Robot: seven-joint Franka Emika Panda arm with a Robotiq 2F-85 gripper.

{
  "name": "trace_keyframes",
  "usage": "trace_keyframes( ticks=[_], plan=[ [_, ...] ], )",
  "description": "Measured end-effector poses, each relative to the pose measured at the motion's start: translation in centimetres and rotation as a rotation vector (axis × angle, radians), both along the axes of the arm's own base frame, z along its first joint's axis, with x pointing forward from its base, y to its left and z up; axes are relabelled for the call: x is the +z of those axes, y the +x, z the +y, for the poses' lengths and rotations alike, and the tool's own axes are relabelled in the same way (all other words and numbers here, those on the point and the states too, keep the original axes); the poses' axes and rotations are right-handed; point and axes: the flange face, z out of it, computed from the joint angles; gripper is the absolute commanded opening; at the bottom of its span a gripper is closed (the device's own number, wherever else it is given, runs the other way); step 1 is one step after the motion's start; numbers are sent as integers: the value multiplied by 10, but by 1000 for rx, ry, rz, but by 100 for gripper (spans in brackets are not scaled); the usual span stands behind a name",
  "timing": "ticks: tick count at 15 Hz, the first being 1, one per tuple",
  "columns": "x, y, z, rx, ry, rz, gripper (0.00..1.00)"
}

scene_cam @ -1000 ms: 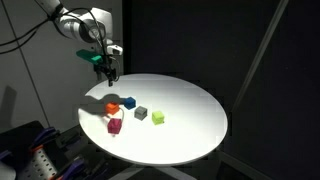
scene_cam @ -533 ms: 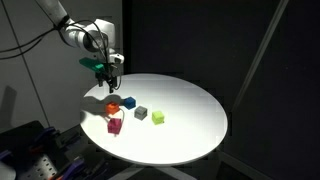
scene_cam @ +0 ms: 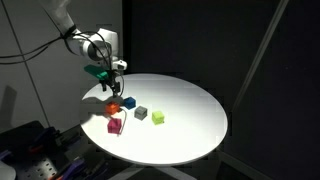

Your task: Stack up the orange block over the blue

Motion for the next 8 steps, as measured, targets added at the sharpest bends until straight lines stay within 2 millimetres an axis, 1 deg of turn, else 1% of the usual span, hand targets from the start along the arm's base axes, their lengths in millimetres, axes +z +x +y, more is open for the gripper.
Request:
trace_keyframes(
  ticks=[4,8],
  plan=[
    [-20,5,-4,-9,-2,2,100],
    [-41,6,-8,-7,-13,16,100]
  ],
)
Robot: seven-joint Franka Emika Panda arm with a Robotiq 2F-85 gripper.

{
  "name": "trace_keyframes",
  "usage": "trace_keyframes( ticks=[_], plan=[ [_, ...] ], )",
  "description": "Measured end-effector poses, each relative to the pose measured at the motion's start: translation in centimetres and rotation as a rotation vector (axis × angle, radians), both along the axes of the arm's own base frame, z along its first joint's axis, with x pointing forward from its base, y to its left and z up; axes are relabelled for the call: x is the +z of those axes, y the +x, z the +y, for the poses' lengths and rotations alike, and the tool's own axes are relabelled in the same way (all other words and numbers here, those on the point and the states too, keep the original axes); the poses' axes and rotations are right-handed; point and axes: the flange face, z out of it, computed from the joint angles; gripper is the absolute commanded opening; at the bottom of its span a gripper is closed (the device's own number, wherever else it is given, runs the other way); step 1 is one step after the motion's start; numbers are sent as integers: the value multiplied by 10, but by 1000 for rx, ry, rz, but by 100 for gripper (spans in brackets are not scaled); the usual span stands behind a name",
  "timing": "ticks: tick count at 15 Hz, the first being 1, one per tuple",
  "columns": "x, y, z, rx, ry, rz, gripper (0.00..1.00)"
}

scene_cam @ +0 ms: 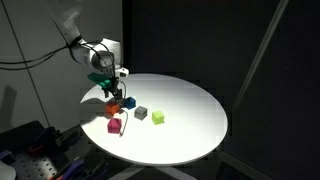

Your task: Stack up the orange block over the blue

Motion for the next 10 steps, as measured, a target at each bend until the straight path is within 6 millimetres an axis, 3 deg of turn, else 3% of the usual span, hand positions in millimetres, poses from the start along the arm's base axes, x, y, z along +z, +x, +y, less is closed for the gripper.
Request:
trace_keyframes(
  ticks=[2,3,8,10],
  plan=[
    [-8,0,-1,-1,-2,5,100],
    [-11,1,-2,-2,-3,9,81],
    [-20,4,-4,-7,-5,19,40],
    [-20,6,-4,-7,-5,16,33]
  ],
)
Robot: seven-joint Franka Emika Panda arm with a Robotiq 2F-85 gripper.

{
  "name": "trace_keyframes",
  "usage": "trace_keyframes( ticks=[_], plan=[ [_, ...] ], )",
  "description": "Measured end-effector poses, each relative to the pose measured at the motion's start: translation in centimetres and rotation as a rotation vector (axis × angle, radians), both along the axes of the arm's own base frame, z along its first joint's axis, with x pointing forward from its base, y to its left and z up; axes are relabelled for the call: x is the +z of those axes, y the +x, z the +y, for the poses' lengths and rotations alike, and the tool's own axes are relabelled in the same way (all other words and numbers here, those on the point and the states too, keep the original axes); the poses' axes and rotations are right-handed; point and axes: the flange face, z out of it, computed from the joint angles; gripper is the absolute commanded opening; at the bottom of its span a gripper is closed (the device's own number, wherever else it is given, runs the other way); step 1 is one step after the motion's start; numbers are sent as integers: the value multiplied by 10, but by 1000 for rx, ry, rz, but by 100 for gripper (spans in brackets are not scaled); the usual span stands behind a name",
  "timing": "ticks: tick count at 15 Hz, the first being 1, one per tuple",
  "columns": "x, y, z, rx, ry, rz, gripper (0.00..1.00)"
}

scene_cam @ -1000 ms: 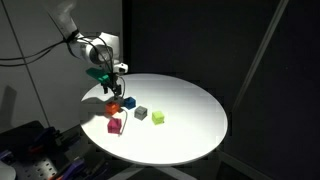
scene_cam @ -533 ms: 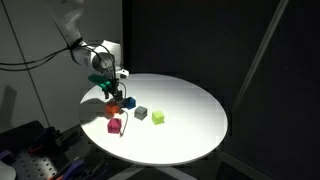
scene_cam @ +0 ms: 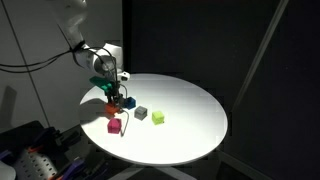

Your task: Stack up the orange block over the blue

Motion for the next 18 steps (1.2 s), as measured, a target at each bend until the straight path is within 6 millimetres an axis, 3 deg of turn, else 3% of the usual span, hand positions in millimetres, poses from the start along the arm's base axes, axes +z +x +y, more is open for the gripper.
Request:
trace_keyframes(
  ticks=[6,12,15,18],
  plan=[
    [10,4,2,2,1,0,28],
    [63,11,-1,0,1,-6,28],
    [90,20,-15,-32,-2,-16,28],
    [101,30,-33,-84,-9,-18,28]
  ],
)
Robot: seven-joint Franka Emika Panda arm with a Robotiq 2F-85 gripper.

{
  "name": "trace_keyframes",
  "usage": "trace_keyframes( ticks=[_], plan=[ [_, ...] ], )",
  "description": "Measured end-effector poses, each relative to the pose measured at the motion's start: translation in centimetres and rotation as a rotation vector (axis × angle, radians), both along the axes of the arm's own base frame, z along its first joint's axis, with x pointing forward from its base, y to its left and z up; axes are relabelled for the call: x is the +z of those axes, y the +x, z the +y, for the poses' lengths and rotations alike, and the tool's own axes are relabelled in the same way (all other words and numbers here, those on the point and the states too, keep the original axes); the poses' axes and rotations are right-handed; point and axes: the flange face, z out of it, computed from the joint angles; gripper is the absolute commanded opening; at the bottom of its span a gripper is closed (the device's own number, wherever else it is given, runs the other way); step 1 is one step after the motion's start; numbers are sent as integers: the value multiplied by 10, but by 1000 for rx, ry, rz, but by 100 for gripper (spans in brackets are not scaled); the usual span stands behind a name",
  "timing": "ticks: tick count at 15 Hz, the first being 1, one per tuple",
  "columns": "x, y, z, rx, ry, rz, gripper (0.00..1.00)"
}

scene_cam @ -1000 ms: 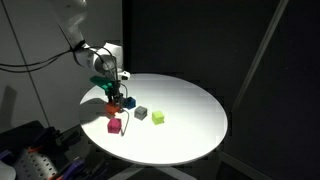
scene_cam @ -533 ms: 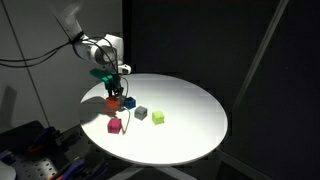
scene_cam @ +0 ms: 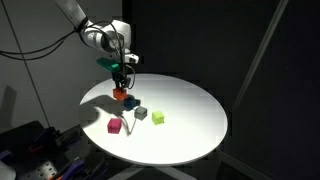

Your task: Stack up the orange block over the blue

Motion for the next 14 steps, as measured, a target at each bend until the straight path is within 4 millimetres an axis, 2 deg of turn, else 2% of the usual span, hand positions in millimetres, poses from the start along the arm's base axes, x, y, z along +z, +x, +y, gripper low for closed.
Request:
trace_keyframes(
  ticks=[5,11,14],
  plan=[
    [-1,13,-15,-42,-6,11,28],
    [-7,32,-16,-46,-6,2,28],
    [-16,39,-15,-46,-7,8,28]
  ],
)
